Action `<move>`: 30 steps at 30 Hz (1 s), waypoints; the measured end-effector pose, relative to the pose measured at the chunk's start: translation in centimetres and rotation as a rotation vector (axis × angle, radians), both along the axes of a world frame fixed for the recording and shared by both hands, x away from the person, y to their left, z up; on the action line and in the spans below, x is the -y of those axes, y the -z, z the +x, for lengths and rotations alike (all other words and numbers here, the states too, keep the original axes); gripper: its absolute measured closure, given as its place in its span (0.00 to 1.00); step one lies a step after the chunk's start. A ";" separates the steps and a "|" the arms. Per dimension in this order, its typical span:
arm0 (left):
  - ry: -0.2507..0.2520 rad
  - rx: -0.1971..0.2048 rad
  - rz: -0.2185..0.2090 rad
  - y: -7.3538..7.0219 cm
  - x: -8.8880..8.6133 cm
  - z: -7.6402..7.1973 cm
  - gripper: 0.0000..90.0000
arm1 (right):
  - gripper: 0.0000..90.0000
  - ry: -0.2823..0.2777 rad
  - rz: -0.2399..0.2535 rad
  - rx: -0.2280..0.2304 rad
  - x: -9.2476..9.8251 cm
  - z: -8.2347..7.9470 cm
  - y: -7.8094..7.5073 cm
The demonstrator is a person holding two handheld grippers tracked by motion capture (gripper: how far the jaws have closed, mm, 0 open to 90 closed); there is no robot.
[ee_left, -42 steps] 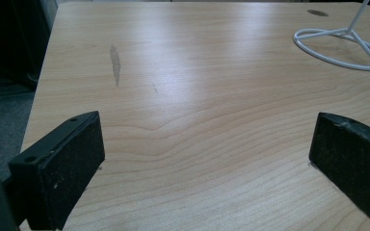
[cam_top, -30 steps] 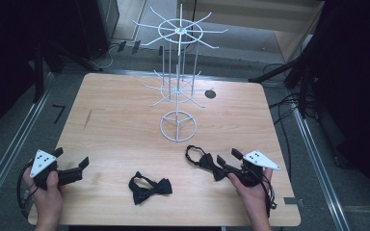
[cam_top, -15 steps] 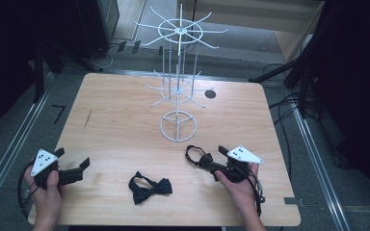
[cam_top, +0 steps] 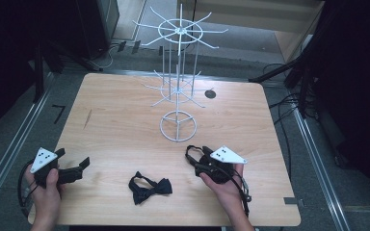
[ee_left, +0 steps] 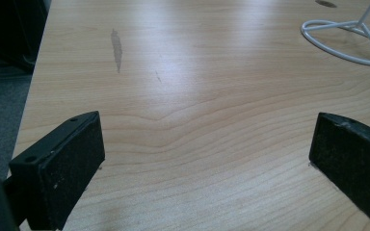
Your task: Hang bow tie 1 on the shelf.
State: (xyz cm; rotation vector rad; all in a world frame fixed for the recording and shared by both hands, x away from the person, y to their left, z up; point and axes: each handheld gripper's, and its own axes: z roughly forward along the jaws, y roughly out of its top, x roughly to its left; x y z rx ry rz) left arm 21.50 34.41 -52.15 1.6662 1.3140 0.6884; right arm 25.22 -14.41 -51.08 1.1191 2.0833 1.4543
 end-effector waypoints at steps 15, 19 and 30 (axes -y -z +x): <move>-0.001 -0.007 0.006 0.0 0.1 0.0 0.00 | 0.42 -0.120 -0.033 -0.011 -4.9 -0.2 0.9; -0.004 -0.011 0.004 0.0 0.1 0.1 0.00 | 0.42 -0.168 -0.022 -0.014 -6.0 -0.5 0.8; -0.002 -0.017 0.007 0.0 0.0 0.3 0.00 | 0.42 -0.238 -0.018 -0.042 -8.3 -1.5 1.3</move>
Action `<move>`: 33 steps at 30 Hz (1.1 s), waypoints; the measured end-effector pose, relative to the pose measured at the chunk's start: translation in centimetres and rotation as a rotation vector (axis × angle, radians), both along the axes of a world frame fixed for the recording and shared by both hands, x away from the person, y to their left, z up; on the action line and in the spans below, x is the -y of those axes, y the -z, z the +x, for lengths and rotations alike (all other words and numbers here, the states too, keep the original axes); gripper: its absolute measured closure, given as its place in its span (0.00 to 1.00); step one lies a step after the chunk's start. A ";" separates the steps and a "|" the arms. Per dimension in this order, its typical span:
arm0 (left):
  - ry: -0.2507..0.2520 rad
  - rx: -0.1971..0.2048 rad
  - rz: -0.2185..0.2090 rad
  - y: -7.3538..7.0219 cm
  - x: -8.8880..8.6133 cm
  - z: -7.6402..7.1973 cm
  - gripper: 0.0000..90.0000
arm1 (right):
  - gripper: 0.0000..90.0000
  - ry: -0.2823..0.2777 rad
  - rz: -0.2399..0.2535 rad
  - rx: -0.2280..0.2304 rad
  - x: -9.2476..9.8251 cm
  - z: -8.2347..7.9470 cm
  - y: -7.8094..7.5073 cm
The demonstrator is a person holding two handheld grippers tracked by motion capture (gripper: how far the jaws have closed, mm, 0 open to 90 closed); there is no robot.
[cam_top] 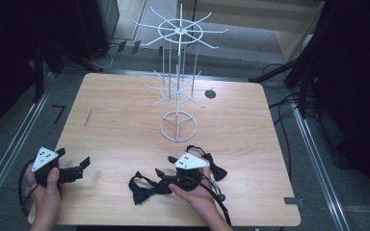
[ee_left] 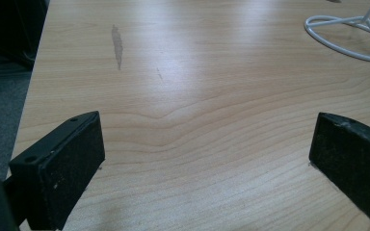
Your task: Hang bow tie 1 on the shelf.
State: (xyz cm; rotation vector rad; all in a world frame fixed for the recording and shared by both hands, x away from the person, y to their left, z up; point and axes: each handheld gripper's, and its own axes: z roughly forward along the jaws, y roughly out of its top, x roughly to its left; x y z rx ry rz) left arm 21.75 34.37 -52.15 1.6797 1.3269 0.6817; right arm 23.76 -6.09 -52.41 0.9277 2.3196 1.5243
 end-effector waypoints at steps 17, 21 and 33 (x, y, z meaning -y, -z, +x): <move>0.000 -0.001 0.000 0.0 0.0 0.0 0.00 | 0.44 -0.071 -0.018 -0.048 -2.5 -1.8 0.7; -0.004 0.001 0.000 0.0 0.0 0.0 0.00 | 0.49 -0.075 -0.048 -0.056 -2.9 -2.0 1.0; -0.001 0.001 0.001 0.0 0.0 0.0 0.00 | 0.81 -0.091 -0.100 -0.129 -3.2 -1.9 1.6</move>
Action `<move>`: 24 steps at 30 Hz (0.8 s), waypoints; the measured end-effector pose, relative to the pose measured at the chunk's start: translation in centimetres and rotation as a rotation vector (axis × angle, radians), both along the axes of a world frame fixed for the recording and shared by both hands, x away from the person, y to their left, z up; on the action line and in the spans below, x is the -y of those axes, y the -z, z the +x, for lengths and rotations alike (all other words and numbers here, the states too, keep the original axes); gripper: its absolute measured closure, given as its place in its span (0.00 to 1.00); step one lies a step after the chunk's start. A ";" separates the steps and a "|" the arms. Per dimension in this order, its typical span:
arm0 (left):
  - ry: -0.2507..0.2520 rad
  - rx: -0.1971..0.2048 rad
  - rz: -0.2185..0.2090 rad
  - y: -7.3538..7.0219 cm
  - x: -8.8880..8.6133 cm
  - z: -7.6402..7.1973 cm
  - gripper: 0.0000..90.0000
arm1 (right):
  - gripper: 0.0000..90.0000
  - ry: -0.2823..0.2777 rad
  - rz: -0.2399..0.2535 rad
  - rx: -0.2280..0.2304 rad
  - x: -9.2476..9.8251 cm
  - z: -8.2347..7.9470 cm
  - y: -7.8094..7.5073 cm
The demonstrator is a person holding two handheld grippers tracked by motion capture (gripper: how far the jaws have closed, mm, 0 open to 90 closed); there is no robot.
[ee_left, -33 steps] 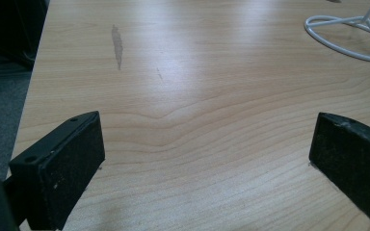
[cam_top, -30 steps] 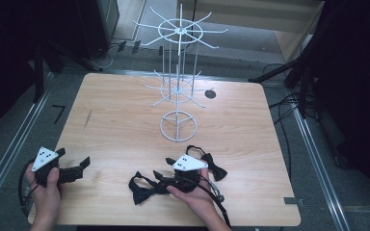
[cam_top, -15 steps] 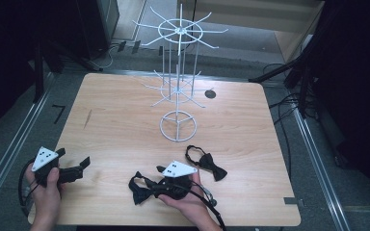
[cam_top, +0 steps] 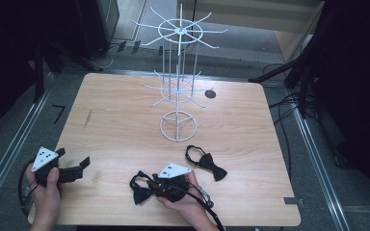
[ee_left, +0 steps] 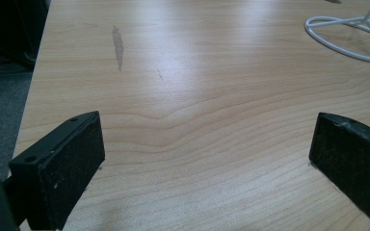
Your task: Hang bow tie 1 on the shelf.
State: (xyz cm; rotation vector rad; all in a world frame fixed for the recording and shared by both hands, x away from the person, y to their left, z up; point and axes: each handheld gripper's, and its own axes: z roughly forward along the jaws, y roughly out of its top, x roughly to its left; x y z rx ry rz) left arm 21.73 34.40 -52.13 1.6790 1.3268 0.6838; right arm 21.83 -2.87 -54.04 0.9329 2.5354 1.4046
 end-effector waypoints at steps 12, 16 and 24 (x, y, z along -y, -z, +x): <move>-0.001 0.001 -0.001 0.0 0.0 0.0 0.00 | 0.97 0.012 0.007 0.051 0.7 -0.2 -0.6; -0.001 0.001 -0.002 0.0 0.0 0.0 0.00 | 0.98 0.038 0.023 0.068 1.1 -0.2 -1.0; 0.000 0.001 -0.002 0.0 0.0 0.0 0.00 | 0.98 0.054 0.040 0.123 1.6 -0.3 -2.0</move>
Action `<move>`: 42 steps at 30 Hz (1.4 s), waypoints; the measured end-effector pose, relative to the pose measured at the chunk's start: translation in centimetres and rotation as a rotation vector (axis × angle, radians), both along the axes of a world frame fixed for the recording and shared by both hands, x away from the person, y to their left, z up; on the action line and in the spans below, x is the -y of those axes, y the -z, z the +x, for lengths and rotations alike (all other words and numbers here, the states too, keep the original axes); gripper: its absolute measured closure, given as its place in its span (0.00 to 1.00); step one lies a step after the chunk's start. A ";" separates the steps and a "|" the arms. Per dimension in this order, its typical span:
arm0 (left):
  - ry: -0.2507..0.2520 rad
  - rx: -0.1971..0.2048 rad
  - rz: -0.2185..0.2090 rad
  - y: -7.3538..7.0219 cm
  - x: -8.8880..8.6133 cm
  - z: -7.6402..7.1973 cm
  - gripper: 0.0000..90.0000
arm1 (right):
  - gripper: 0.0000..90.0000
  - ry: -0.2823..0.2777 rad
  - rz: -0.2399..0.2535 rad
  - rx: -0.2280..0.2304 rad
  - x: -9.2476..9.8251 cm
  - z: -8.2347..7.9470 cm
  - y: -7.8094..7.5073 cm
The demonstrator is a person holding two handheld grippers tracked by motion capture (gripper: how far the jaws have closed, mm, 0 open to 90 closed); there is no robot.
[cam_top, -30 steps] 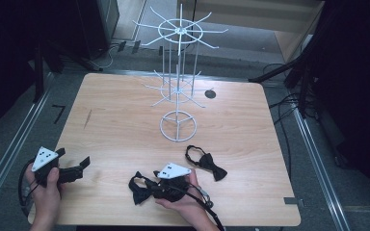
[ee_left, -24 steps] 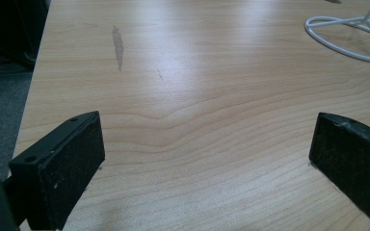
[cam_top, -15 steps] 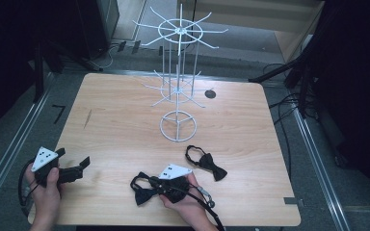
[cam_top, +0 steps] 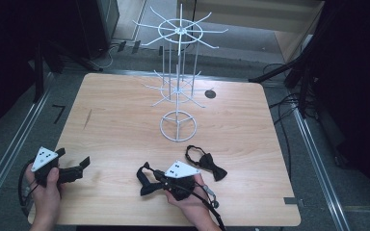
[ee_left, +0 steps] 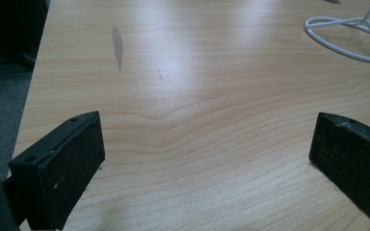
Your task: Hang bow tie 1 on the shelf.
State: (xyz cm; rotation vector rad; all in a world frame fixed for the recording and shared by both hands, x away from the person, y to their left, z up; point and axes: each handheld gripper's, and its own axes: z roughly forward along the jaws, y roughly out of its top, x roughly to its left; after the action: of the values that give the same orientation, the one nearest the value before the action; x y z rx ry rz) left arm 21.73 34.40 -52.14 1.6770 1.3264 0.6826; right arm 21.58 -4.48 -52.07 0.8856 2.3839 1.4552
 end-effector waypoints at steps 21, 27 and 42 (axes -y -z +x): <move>0.003 0.007 0.001 0.0 0.1 0.0 0.00 | 0.99 0.042 0.030 0.103 1.2 0.1 -2.3; 0.006 0.010 0.007 0.0 0.1 -0.1 0.00 | 0.99 0.060 0.014 0.156 1.6 0.1 -3.3; 0.012 0.013 0.003 0.0 0.0 -0.1 0.00 | 0.99 0.109 0.043 0.210 2.3 0.9 -5.3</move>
State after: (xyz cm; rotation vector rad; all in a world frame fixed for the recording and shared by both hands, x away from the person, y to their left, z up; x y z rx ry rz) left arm 21.63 34.35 -52.14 1.6788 1.3057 0.6887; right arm 22.52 -6.80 -46.80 0.8144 2.1273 1.4829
